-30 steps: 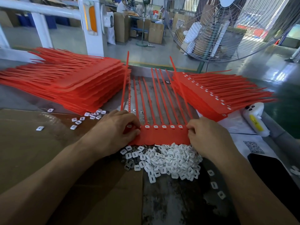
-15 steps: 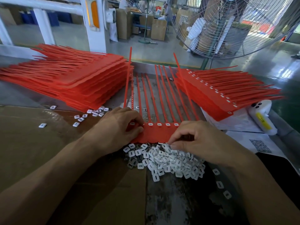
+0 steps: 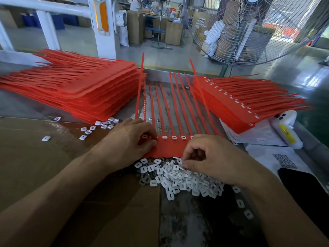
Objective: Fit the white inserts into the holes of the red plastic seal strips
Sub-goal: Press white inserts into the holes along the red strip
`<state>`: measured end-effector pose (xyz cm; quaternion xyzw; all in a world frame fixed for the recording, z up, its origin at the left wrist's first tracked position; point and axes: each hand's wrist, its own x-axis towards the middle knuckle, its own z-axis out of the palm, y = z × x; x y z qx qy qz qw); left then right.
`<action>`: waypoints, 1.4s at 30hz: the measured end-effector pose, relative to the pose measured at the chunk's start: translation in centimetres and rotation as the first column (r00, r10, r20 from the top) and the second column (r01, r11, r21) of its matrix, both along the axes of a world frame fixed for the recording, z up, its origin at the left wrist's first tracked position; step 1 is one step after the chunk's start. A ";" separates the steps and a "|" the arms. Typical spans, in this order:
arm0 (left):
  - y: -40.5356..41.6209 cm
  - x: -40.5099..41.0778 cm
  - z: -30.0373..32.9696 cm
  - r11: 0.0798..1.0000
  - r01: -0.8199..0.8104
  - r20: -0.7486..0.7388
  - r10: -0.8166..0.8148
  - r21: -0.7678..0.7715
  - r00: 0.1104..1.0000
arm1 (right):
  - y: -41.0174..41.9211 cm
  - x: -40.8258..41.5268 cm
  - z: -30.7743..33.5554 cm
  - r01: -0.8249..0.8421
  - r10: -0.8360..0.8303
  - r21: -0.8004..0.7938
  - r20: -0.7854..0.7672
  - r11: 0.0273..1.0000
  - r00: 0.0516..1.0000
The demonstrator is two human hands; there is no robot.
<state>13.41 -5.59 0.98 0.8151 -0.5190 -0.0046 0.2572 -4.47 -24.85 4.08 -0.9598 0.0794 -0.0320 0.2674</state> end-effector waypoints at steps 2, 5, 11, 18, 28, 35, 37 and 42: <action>0.0 0.0 -0.1 1.000 -0.002 0.000 0.002 0.000 1.000 | 0.2 0.1 0.0 -0.001 0.001 -0.017 -0.009 1.000 1.000; 0.0 0.1 -0.1 1.000 -0.005 0.001 0.005 0.002 1.000 | 0.2 0.1 -0.1 0.002 -0.002 -0.015 -0.020 1.000 1.000; 0.0 0.1 -0.1 1.000 -0.008 0.004 0.008 0.005 1.000 | 0.2 0.2 -0.1 -0.009 0.007 -0.040 -0.039 0.999 0.999; -0.1 0.1 -0.2 1.000 -0.011 -0.003 0.011 0.002 1.000 | 0.1 0.1 -0.1 -0.040 0.038 -0.025 -0.071 0.999 0.997; -0.1 0.2 -0.2 1.000 -0.007 -0.001 0.007 -0.005 1.000 | 0.2 0.1 0.1 -0.054 0.053 -0.018 -0.060 0.998 0.997; -0.1 0.3 -0.3 1.000 -0.006 -0.006 0.006 0.009 1.000 | 0.4 -0.1 0.3 -0.063 0.063 0.001 -0.043 0.998 0.997; -0.1 0.3 -0.3 1.000 -0.008 -0.008 0.008 0.012 1.000 | 0.5 -0.1 0.3 -0.063 0.063 -0.003 -0.020 0.998 0.998; -0.1 0.3 -0.3 1.000 -0.004 -0.007 0.005 0.017 1.000 | 0.6 -0.1 0.3 -0.017 0.005 0.125 0.095 0.992 0.995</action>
